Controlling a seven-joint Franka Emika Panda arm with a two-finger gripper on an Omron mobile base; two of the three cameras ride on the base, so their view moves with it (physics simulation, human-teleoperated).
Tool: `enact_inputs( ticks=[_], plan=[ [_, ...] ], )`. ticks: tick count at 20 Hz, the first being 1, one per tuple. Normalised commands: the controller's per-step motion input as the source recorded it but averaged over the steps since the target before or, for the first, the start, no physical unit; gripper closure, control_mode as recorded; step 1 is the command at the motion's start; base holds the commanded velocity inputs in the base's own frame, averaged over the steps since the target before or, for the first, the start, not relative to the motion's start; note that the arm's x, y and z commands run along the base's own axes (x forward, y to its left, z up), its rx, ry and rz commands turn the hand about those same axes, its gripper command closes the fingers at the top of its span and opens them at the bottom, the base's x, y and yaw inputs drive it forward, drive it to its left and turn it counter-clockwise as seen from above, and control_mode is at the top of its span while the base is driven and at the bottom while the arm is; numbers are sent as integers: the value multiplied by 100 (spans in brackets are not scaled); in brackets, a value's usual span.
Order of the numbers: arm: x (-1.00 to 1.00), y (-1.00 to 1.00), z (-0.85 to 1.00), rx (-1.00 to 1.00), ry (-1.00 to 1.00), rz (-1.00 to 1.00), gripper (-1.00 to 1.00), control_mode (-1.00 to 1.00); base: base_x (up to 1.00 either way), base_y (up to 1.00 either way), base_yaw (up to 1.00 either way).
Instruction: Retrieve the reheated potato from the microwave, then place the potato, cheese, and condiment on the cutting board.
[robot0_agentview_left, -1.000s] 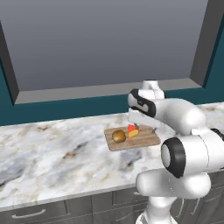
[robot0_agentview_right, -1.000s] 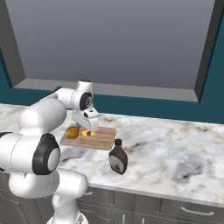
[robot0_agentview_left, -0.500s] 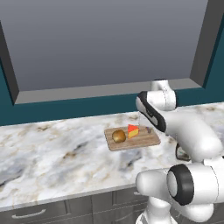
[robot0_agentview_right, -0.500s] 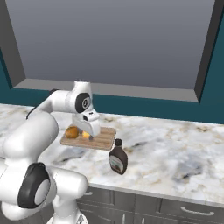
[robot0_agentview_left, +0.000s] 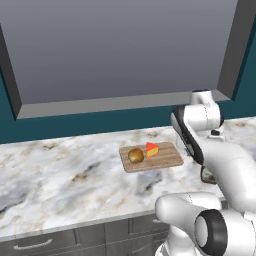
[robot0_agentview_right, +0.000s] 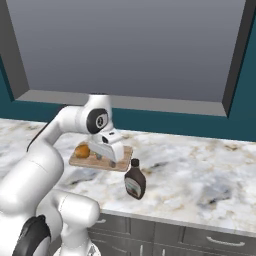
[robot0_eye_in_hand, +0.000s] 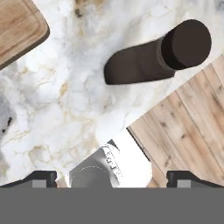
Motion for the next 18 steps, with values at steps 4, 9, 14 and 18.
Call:
enact_inputs(
  ticks=[4,9,14,18],
  plan=[
    [-33,-47,25,0,0,7,-100,-100,0,0,0],
    [-18,-42,16,0,-3,5,-100,-100,0,0,0],
    [-15,-35,1,0,-8,3,-100,-100,0,0,0],
    [0,-30,0,0,-7,2,-100,-100,0,0,0]
  ],
)
